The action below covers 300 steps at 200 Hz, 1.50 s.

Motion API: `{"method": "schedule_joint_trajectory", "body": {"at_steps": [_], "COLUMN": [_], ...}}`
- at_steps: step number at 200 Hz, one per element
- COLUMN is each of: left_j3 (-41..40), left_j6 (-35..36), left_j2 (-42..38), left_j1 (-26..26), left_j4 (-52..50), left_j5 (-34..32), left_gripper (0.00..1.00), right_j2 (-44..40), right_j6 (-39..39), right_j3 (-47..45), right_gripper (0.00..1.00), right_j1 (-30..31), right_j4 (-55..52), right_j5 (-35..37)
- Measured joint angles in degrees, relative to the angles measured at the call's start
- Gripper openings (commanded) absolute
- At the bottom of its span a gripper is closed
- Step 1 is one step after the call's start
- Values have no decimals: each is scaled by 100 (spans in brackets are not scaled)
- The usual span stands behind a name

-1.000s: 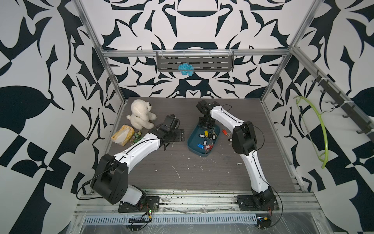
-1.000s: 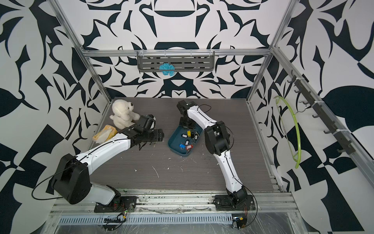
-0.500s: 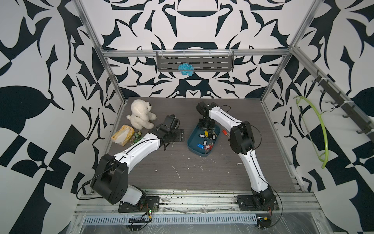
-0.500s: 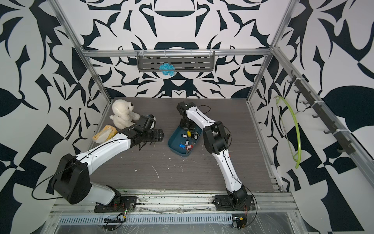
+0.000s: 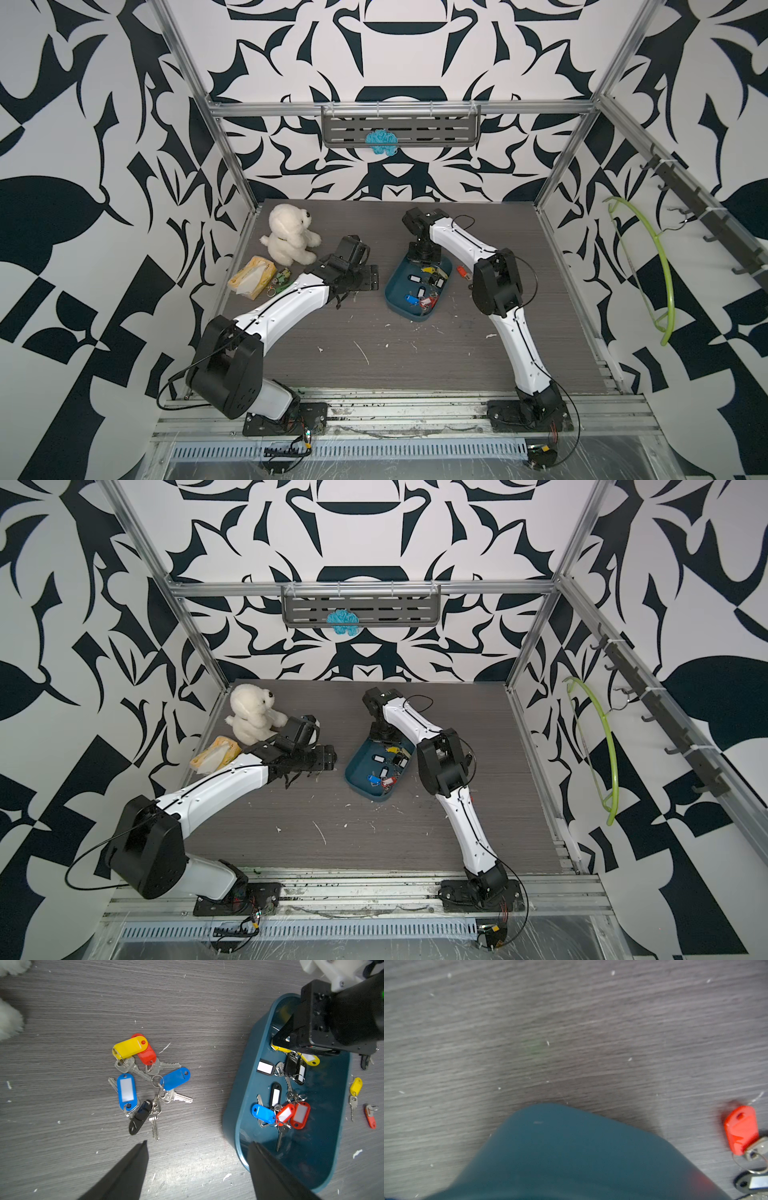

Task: Take the keys out of the storage box
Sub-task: Pick up the key from the storage box, then place the key at the center of the board.

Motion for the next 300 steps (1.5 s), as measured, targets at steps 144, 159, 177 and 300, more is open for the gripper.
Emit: {"method": "schedule_joint_trajectory", "body": {"at_steps": [144,159,177,300], "left_j3": [0,0,0,175], "left_j6": [-7,-9,-13,-33], "left_j2": [-103,-109,-109,-26], "left_j1": [0,0,-2,-254], "left_j4": [-2,-2,-4,-179], "left_j5": [7,20,31,-7], "left_gripper": [83,83,83,82], "right_j2": [-2691,-2691,-2566,-765], "right_j6": [-271,-378,-516,-951], "right_j3": [-1080,-1244,-1488,-1064], "right_gripper": [0,0,0,50], "right_j1": [-621,-1005,-1434,-2201], "right_j4": [-87,-68,42,531], "right_j5": [17,37,74,98]}}
